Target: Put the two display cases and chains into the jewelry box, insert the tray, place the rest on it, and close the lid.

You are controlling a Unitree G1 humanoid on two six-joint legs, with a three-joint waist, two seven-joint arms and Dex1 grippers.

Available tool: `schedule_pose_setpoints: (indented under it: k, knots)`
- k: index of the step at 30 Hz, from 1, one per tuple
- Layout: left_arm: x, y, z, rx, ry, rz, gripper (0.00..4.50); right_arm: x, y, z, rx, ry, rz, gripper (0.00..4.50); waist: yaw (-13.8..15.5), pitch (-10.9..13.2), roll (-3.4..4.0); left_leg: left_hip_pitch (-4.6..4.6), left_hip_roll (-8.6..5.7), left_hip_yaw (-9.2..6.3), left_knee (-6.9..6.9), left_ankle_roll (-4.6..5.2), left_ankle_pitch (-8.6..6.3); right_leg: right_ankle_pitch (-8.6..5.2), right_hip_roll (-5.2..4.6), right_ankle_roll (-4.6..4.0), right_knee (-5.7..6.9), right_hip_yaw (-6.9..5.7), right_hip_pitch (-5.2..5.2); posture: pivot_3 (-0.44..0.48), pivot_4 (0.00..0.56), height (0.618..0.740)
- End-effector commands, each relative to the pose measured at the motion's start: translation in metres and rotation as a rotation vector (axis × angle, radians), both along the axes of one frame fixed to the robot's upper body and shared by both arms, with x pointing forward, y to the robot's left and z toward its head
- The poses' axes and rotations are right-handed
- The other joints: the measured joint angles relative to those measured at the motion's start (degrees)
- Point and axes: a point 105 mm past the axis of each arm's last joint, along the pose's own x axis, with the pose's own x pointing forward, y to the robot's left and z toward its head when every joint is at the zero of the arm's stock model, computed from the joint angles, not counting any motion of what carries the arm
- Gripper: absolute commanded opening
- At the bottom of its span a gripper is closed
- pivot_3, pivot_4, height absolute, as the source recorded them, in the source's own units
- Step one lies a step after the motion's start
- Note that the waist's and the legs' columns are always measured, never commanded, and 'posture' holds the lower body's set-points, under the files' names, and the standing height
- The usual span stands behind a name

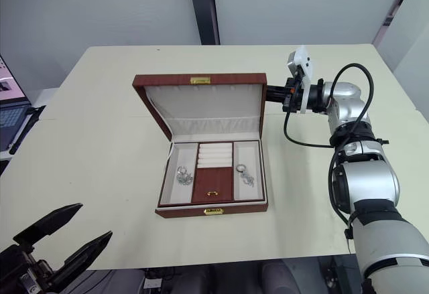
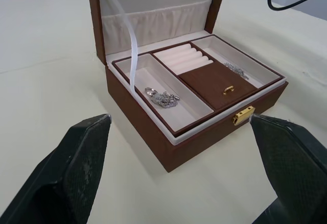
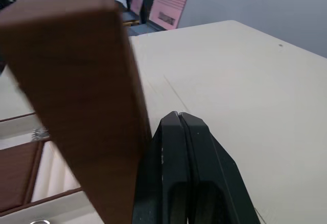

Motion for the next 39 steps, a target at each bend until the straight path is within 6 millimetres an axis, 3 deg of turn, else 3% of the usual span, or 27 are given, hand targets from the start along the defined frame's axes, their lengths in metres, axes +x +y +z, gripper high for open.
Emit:
schedule_pose_setpoints:
  k: [1, 9, 12, 16, 22, 29, 39]
  knots:
    - [-0.002, -0.005, 0.007, 0.009, -0.019, 0.014, 4.50, -0.016, 0.004, 0.015, -0.007, -0.031, 0.131, 0.02, 0.03, 0.01, 0.01, -0.01, 0.00, -0.02, 0.00, 0.00, 0.00, 0.00, 0.00, 0.00, 0.00, 0.00, 0.00, 0.000, 0.150, 0.740]
    - [0.003, -0.005, 0.004, -0.015, 0.019, 0.039, 4.50, -0.014, -0.001, 0.013, -0.010, -0.036, 0.088, 0.02, 0.04, 0.01, 0.01, 0.00, -0.01, -0.04, 0.00, 0.00, 0.00, 0.00, 0.00, 0.00, -0.01, 0.00, 0.02, 0.000, 0.150, 0.740]
    - [0.017, 0.005, 0.003, 0.014, 0.051, 0.047, 4.50, -0.010, -0.009, 0.013, 0.023, -0.059, 0.016, 0.02, 0.04, 0.03, 0.05, -0.01, -0.02, -0.06, 0.00, 0.00, 0.00, 0.00, 0.00, 0.00, 0.00, 0.00, 0.01, 0.000, 0.150, 0.740]
    - [0.040, 0.021, 0.006, 0.029, 0.047, 0.099, 4.50, -0.014, -0.027, 0.003, 0.008, -0.047, -0.038, 0.78, 0.38, 0.03, 0.04, -0.01, -0.03, -0.05, 0.01, 0.00, 0.00, 0.00, 0.01, 0.00, 0.00, -0.08, 0.02, 0.000, 0.150, 0.740]
    - [0.080, 0.050, -0.001, 0.029, 0.059, 0.175, 4.50, -0.030, -0.079, -0.023, -0.054, -0.038, -0.211, 2.45, 1.11, 0.04, 0.06, -0.04, -0.10, -0.09, 0.01, 0.00, 0.00, 0.00, -0.04, 0.00, -0.04, -0.12, 0.04, 0.000, 0.150, 0.740]
    - [0.112, 0.076, -0.013, 0.043, 0.080, 0.223, 4.50, -0.058, -0.134, -0.051, -0.104, 0.002, -0.428, 4.47, 0.67, 0.04, 0.06, -0.02, -0.03, -0.01, 0.00, 0.00, 0.00, 0.00, 0.01, 0.00, 0.03, -0.11, -0.01, 0.000, 0.150, 0.740]
    - [0.126, 0.101, -0.010, 0.142, 0.121, 0.180, 4.50, -0.097, -0.180, -0.090, -0.183, 0.084, -0.611, 4.47, 0.77, 0.04, 0.05, 0.01, -0.03, 0.00, -0.01, -0.01, 0.00, 0.00, 0.02, 0.00, 0.04, -0.10, 0.01, 0.000, 0.150, 0.740]
